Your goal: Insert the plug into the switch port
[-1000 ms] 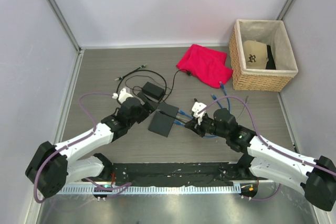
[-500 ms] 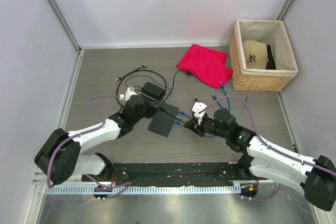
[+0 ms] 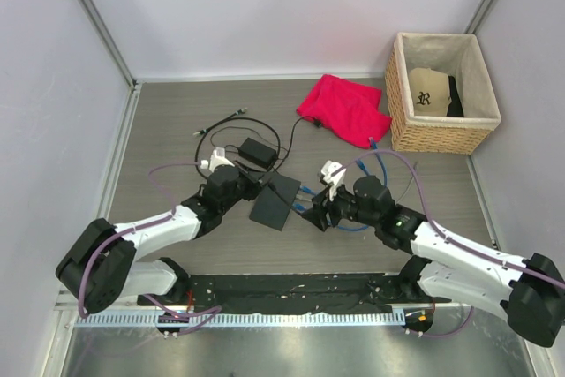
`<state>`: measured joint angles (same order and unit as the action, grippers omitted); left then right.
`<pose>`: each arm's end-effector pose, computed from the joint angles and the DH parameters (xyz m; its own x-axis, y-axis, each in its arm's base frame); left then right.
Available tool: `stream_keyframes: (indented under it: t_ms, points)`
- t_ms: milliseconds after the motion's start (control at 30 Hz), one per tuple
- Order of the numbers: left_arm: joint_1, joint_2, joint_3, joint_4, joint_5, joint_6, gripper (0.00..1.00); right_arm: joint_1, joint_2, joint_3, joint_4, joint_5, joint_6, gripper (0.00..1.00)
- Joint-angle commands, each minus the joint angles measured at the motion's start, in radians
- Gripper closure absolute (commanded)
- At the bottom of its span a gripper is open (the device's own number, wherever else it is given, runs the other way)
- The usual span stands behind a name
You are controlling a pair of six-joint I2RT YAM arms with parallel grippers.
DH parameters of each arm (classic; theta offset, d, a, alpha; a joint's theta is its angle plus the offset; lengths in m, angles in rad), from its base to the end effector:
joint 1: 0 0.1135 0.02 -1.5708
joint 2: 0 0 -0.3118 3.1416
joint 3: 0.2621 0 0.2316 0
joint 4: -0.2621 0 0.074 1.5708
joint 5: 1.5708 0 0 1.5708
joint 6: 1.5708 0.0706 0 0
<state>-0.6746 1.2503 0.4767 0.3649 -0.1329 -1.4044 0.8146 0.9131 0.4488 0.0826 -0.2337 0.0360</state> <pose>0.2056 -0.1525 0.2388 -0.5683 -0.7972 -0.2039 -0.2193 0.3856 -0.8962 0.1176 0.1485 0.2606 -0.2862 -0.2524 -0.9243 -0.8454 0.5206 0.1196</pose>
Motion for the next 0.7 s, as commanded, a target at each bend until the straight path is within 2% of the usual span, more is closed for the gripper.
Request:
stream_keyframes:
  t_ms: [0,133,300,667]
  points:
    - [-0.019,-0.019,-0.015,0.121,0.001,0.025,1.0,0.001,0.032,0.105,0.103,0.06,0.149,0.36]
    - [-0.039,-0.009,-0.013,0.163,-0.01,0.027,1.0,0.0,0.131,0.163,0.173,0.085,0.248,0.36]
    - [-0.057,0.004,-0.01,0.19,-0.011,0.025,1.0,0.003,0.24,0.189,0.281,0.109,0.34,0.45]
    - [-0.079,0.012,-0.006,0.206,-0.017,0.035,1.0,0.003,0.352,0.229,0.342,0.116,0.354,0.55]
